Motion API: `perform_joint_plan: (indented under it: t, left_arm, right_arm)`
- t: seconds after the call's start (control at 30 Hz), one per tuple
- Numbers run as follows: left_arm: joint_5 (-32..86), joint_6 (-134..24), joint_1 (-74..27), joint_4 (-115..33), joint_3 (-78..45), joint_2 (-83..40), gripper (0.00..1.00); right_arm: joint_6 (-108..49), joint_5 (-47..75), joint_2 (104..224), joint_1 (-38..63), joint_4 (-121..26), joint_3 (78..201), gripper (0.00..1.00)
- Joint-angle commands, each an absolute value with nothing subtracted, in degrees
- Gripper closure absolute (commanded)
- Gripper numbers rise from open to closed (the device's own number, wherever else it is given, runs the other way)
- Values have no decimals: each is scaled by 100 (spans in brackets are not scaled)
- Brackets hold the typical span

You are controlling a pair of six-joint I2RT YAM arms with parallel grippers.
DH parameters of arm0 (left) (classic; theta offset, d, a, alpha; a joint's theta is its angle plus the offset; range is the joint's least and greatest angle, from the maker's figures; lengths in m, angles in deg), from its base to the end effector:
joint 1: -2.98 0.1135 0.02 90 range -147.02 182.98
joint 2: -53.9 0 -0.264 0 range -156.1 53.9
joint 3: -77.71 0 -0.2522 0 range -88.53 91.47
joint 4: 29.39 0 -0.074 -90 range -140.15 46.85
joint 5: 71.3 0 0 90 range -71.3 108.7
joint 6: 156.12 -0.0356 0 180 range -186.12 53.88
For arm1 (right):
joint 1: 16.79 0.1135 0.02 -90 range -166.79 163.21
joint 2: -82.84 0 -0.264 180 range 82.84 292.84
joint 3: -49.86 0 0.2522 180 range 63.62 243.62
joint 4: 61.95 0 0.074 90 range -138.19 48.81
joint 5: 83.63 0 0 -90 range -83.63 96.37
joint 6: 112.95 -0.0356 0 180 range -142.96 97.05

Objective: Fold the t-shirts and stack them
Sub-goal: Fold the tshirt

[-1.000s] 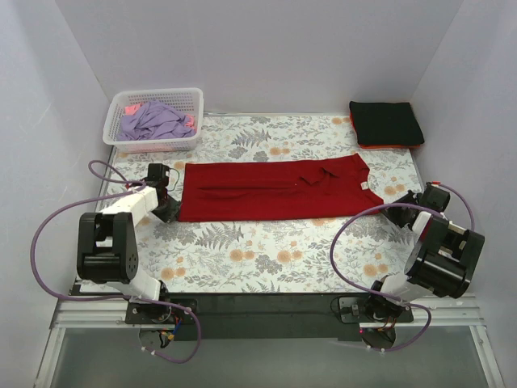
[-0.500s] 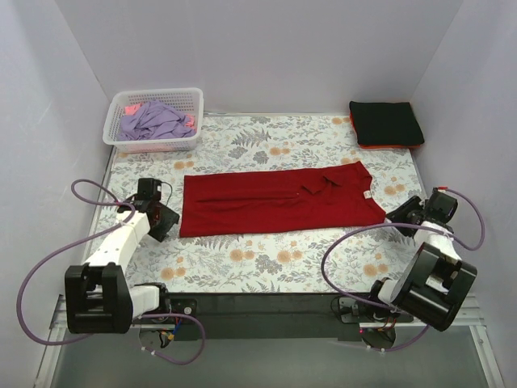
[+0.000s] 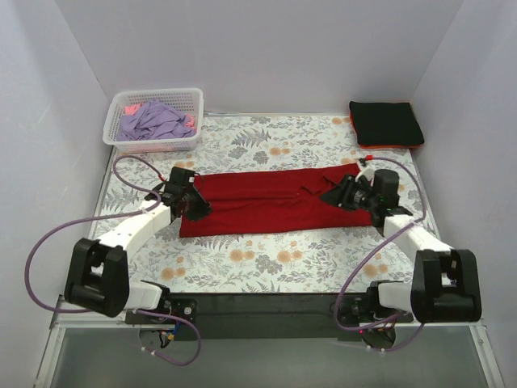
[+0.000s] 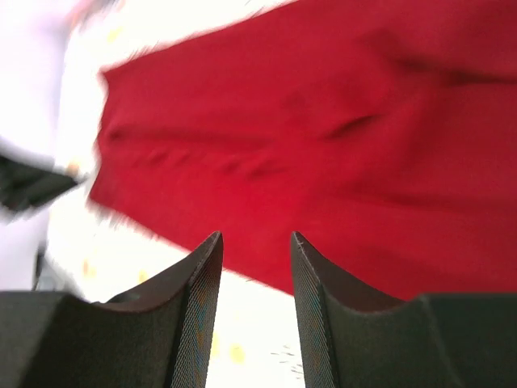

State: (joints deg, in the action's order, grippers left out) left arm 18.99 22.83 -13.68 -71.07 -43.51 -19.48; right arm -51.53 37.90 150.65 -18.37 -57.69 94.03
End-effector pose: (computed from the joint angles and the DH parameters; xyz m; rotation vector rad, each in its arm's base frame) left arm 0.2389 -0.0717 0.2117 -1.5992 2.1929 -0.6594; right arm 0.2440 0.0119 0.2080 0.1977 2.0789 0.8545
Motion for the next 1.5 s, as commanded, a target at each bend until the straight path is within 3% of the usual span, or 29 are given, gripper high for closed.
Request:
perform_joint_plan:
  t: [0.0, 0.2, 0.3, 0.53, 0.73, 1.03, 1.23, 1.47]
  left_arm:
    - [1932, 2422, -1416, -6653, -4213, -2387, 83]
    - [1457, 2695, -1398, -6276, -4168, -3248, 97]
    - [1343, 2836, -1320, -6284, -4124, -3688, 100]
    - [1158, 3460, -819, -6258, -4695, -3768, 100]
    - [1245, 3487, -765, -6222, -4863, -3671, 100]
    - [1000, 3126, -765, -6969, -4555, -2583, 73]
    - [754, 3161, -765, -6961, -5090, -1738, 74]
    - [815, 3652, -739, -6714, -5644, -2264, 79]
  right_arm:
    - [-5380, 4494, 15700, -1021, -6839, 9754, 55]
    - [-5372, 4864, 17186, -264, -7683, 10255, 55]
    - [-5328, 4864, 18089, -263, -7939, 10404, 56]
    - [-5178, 4900, 18971, -641, -8045, 10625, 59]
    - [-5143, 5074, 18753, -940, -8036, 10625, 59]
    - [-5389, 5225, 17171, -1624, -8027, 9659, 59]
    - [-5556, 5392, 16625, -2854, -8027, 8745, 60]
    - [-5556, 4523, 16441, -3603, -8036, 7954, 60]
